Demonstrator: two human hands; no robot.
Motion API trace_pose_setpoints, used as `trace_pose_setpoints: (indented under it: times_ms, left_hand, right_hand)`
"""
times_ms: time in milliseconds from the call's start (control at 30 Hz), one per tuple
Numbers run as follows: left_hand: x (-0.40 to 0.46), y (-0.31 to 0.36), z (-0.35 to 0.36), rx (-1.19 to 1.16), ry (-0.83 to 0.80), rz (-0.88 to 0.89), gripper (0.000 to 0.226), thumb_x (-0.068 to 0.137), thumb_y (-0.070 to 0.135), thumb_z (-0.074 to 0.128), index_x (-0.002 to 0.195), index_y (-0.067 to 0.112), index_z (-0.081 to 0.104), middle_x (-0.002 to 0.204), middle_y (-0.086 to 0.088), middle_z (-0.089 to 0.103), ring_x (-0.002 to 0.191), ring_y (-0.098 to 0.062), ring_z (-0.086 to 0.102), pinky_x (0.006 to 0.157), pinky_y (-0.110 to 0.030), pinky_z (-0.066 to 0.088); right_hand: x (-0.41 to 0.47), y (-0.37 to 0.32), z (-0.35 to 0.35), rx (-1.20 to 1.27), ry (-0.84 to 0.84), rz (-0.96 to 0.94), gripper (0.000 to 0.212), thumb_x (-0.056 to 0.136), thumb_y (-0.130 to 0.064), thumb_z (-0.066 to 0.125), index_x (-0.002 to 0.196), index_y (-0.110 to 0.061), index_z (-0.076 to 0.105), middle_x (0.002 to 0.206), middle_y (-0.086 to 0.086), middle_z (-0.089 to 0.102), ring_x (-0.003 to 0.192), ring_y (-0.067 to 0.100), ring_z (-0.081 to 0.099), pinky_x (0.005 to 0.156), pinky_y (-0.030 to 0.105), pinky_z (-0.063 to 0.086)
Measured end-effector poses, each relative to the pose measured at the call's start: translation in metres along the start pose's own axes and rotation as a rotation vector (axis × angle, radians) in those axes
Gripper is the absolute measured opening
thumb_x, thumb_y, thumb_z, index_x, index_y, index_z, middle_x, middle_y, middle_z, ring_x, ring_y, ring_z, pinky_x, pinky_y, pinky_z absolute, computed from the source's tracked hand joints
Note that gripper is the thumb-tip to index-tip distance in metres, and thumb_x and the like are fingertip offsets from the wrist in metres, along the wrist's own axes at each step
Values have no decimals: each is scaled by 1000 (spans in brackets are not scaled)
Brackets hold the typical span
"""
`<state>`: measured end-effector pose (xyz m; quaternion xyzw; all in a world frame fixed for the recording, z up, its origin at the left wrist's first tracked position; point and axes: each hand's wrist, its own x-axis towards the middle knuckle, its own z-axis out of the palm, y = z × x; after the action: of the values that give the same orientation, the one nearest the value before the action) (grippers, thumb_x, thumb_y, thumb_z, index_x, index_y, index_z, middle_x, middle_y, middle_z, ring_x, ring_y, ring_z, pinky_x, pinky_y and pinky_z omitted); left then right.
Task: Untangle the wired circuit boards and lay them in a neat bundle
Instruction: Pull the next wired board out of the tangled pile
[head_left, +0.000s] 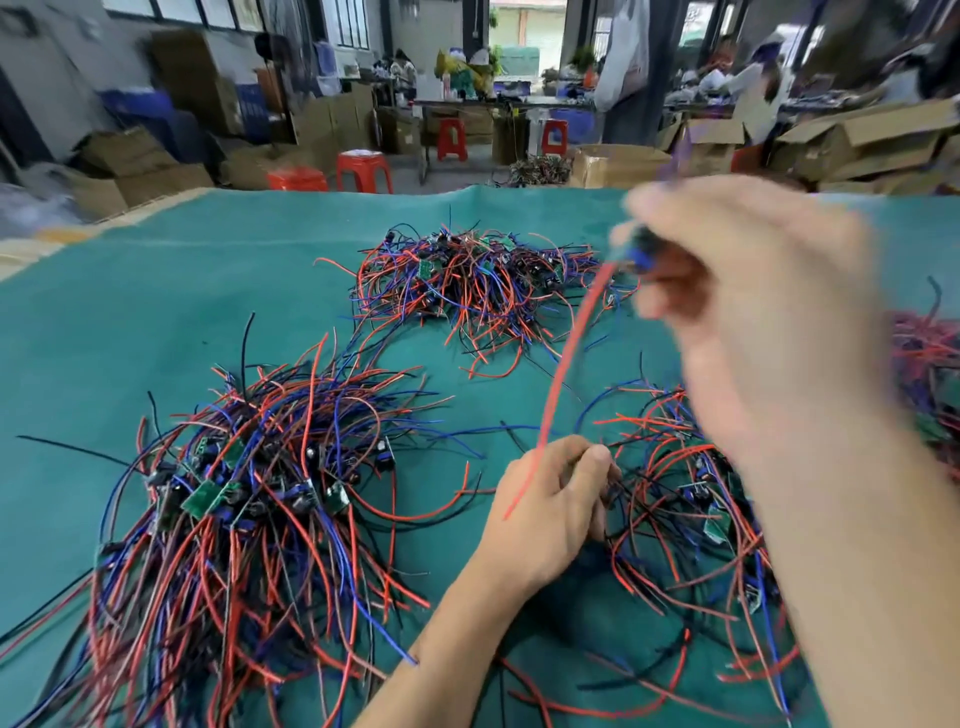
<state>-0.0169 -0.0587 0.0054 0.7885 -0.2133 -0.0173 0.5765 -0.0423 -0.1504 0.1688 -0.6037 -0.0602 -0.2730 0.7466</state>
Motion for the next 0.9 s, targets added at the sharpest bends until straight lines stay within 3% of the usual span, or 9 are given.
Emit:
trace_pose_setpoints:
  times_ms: [100,167,233,367,500,567,700,800,900]
  left_hand:
    - [0,1,0,-90,15,-17,24,90,24,49,81,7,63,70,-12,70,67,-15,61,73,-37,54]
    - [0,1,0,-64,46,-28,31,83,25,46,87,1,66,84,-14,74,78,-22,66,82,-42,55]
    - [1,-2,-1,-74,31,-36,32,82,24,44,83,-1,65,82,-15,74,76,-25,66,83,-45,54]
    - [3,-1,1,-10,26,-57,42,98,33,41,70,4,54,61,-10,67,67,-31,61,76,-48,51]
    - [2,0,1,64,46,-31,45,104,37,40,71,9,52,61,-6,66,70,-30,62,79,-45,50]
    - [1,2,0,86,43,-32,46,104,37,40,68,11,48,60,-4,66,69,-28,62,80,-44,50]
    - [1,3,-1,107,50,-43,47,104,40,39,66,12,45,60,-3,66,69,-26,61,79,-43,49]
    - [1,4,-1,105,46,-42,47,104,39,39,66,12,47,60,-4,66,68,-26,61,78,-43,50]
    - [2,2,-1,88,46,-43,45,103,40,39,66,16,49,59,-2,67,68,-24,61,80,-41,51]
  right_hand:
    - [6,20,62,-90,-249,142,18,90,-8,73,72,-5,72,68,11,73,50,13,62,41,21,46]
    - [15,39,93,-348,-442,182,30,95,-20,69,79,6,73,76,17,76,57,20,69,49,30,56]
    - [32,64,103,-687,-587,205,36,95,-30,66,89,4,75,83,19,77,71,29,75,67,40,64]
    - [73,123,63,-1187,-405,202,23,86,-21,63,104,-14,76,109,16,74,103,36,70,93,37,56]
    - [91,169,10,-1346,-266,377,35,90,-18,63,124,-19,66,134,16,62,121,38,60,99,39,50]
    - [99,184,-2,-1328,-199,407,28,92,-31,66,115,-17,70,127,17,66,115,37,64,97,38,53]
    - [114,199,1,-1319,-217,415,43,90,-53,66,102,-12,74,110,17,73,103,35,69,93,40,57]
    - [126,204,1,-1363,-196,398,37,92,-44,68,113,-13,72,118,17,71,107,35,69,96,40,56]
    - [134,204,-3,-1374,-227,443,24,90,-30,67,97,-8,71,101,18,74,80,31,72,75,32,57]
